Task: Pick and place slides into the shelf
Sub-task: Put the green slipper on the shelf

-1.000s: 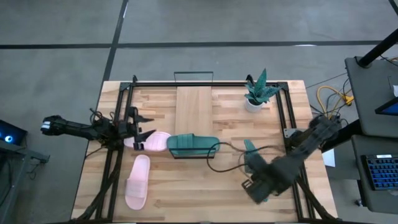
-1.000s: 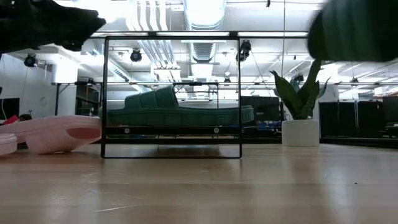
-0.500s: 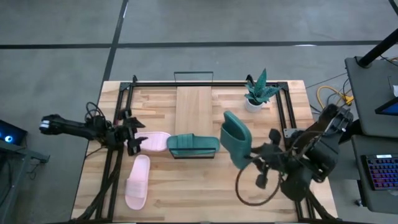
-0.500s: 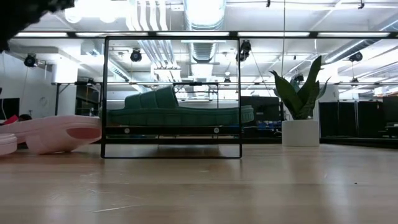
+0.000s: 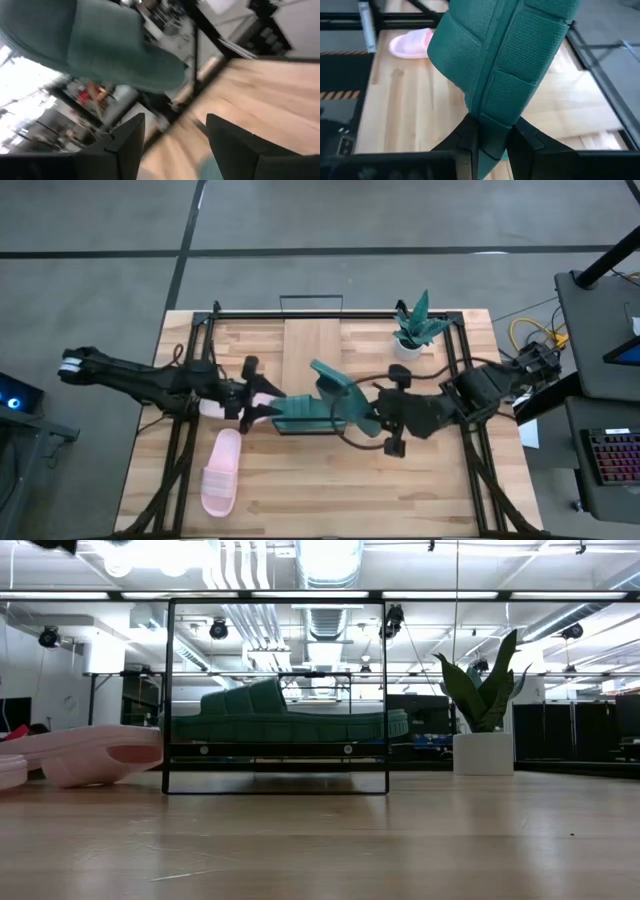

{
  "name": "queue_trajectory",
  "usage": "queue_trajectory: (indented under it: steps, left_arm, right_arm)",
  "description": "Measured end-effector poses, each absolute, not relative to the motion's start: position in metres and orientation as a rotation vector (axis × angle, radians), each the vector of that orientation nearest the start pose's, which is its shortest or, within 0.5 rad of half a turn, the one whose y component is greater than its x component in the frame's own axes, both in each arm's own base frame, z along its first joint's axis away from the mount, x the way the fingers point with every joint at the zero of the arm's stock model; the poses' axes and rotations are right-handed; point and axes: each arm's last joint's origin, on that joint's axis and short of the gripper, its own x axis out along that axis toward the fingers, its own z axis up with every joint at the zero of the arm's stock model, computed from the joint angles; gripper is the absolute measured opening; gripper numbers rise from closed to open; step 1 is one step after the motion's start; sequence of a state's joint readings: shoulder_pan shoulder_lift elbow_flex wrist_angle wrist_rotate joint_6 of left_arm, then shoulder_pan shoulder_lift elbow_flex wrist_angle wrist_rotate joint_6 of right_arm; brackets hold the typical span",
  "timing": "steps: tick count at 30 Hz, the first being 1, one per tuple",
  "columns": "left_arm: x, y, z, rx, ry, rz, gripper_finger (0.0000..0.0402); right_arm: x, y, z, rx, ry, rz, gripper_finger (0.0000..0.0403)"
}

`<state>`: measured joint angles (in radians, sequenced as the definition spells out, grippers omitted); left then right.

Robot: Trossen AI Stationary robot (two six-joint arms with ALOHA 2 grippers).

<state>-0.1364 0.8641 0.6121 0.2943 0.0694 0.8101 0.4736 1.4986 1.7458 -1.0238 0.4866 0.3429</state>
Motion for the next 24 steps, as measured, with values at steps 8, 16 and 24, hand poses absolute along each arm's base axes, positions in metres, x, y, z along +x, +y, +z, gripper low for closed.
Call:
queue_trajectory:
  steps: [8, 16, 24]
  left_arm:
    - [0.208, -0.026, 0.334, 0.794, -0.093, -0.113, 0.0196]
    - [0.201, -0.025, 0.363, 0.735, -0.091, -0.14, 0.0196]
    - [0.213, -0.018, 0.391, 0.555, -0.045, -0.105, 0.0196]
  right_arm:
    - [0.272, 0.109, 0.418, -0.081, 0.715, -0.014, 0.0059]
    - [0.277, 0.094, 0.414, -0.091, 0.786, 0.058, 0.0059]
    - [0.28, 0.081, 0.412, -0.101, 0.823, 0.074, 0.0055]
